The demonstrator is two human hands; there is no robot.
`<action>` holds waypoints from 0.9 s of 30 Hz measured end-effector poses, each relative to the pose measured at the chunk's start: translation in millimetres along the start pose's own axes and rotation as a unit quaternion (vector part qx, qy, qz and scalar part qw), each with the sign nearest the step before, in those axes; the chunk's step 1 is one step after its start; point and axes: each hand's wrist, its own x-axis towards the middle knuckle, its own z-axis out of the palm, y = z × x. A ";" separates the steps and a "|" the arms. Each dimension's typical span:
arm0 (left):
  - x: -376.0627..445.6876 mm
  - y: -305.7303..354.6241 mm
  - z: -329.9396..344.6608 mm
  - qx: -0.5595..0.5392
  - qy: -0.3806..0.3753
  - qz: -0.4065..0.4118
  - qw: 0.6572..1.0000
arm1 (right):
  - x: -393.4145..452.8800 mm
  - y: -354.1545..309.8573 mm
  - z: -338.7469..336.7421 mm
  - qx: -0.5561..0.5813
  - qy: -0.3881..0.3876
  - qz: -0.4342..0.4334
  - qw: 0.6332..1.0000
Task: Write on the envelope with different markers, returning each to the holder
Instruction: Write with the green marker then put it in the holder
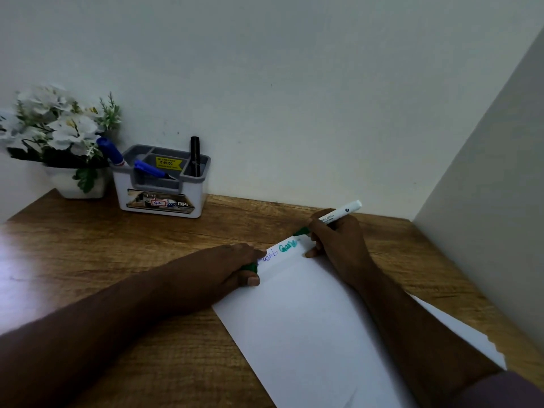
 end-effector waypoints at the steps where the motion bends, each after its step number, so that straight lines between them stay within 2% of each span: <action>1: -0.1 -0.1 0.1 0.001 0.003 0.004 1.000 | -0.5 0.2 0.7 0.004 -0.011 -0.004 1.000; 5: -1.1 0.9 -0.4 0.001 0.006 0.008 1.000 | -3.7 -2.7 4.8 -0.064 -0.039 -0.045 0.996; 7: -2.4 1.6 -1.1 -0.009 0.008 0.008 1.000 | -5.1 -3.6 5.0 -0.053 -0.042 -0.040 0.997; 11: -5.6 6.5 -5.0 -0.061 0.011 0.017 0.998 | -0.9 -10.6 -0.6 0.130 -0.021 -0.016 0.991; 13: -8.1 10.7 -8.8 -0.100 0.019 0.013 0.995 | 0.7 -18.0 -3.0 0.204 -0.063 -0.005 0.977; 15: -9.5 14.2 -12.1 -0.124 0.037 0.014 0.992 | -1.8 -25.9 -2.5 0.225 -0.147 -0.009 0.963; 18: -9.6 13.3 -13.4 -0.131 0.059 0.014 0.990 | -9.1 -35.2 4.4 0.187 -0.223 -0.054 0.955; 21: -7.3 8.3 -11.4 -0.125 0.075 0.015 0.989 | -13.8 -38.9 9.3 0.152 -0.231 -0.090 0.957; 27: -5.1 4.1 -9.5 -0.105 0.091 0.021 0.990 | -22.4 -45.3 13.6 0.080 -0.244 -0.106 0.961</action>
